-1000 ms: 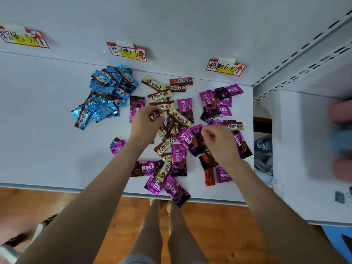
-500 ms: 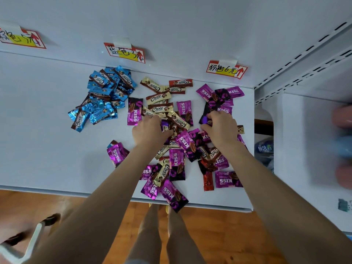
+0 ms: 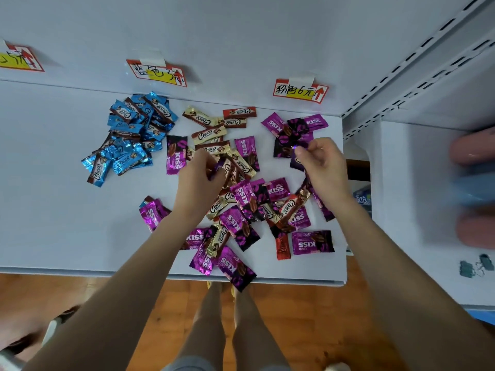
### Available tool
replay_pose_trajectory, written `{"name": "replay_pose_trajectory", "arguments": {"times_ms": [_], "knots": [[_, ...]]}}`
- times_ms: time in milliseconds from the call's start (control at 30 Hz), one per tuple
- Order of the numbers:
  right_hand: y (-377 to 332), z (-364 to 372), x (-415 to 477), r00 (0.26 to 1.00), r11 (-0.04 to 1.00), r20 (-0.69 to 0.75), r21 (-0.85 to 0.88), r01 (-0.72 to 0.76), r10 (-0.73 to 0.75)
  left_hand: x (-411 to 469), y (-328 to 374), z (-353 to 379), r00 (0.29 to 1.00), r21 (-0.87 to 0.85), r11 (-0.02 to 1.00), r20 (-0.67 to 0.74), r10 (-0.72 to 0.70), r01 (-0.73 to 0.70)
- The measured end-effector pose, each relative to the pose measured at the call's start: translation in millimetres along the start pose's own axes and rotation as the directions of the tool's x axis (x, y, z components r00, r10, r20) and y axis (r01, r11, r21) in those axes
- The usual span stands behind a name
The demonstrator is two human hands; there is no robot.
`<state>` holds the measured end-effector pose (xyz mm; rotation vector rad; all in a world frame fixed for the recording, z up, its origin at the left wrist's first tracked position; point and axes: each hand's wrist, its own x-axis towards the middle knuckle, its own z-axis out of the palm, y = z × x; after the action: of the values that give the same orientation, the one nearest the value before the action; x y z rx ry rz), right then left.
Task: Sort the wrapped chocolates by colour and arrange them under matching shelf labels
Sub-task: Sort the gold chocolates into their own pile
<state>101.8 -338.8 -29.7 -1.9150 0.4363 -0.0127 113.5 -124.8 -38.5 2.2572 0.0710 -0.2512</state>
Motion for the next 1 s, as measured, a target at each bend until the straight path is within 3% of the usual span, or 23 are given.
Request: {"name": "replay_pose_trajectory", "arguments": {"times_ms": [200, 267, 333, 467, 700, 867, 1000], "knots": [[6.4, -13.2, -25.2, 0.995, 0.996, -0.045, 0.035, -0.085, 0.087, -33.9, -9.5, 12.5, 0.955, 0.204, 0.961, 0.267, 0.127, -0.185], [13.9, -15.5, -37.5, 0.993, 0.995, -0.047, -0.006, -0.105, 0.104, -45.3, -16.3, 18.2, 0.903, 0.373, 0.890, 0.420, 0.089, -0.262], [23.0, -17.8, -49.8, 0.991, 0.990, -0.029, -0.046, -0.135, 0.134, -49.1, -18.6, 24.4, 0.885, 0.483, 0.830, 0.465, 0.026, -0.278], [35.9, -17.4, -66.5, 0.987, 0.981, 0.025, -0.124, -0.152, 0.156, -32.2, -12.7, 30.8, 0.953, 0.528, 0.830, 0.302, 0.018, -0.183], [33.0, 7.8, -71.5, 0.972, 0.975, 0.150, -0.159, -0.157, 0.181, -39.9, -17.7, 7.6, 0.993, 0.355, 0.930, 0.090, 0.070, -0.098], [20.7, 26.4, -66.1, 0.977, 0.927, 0.214, -0.363, 0.091, -0.012, -67.6, -29.6, -14.4, 0.999, 0.353, 0.935, 0.027, -0.019, 0.008], [4.8, 42.5, -57.6, 0.961, 0.884, 0.259, -0.421, 0.204, -0.098, -90.8, -41.7, -36.2, 0.997, 0.326, 0.943, -0.049, -0.055, 0.068]]}}
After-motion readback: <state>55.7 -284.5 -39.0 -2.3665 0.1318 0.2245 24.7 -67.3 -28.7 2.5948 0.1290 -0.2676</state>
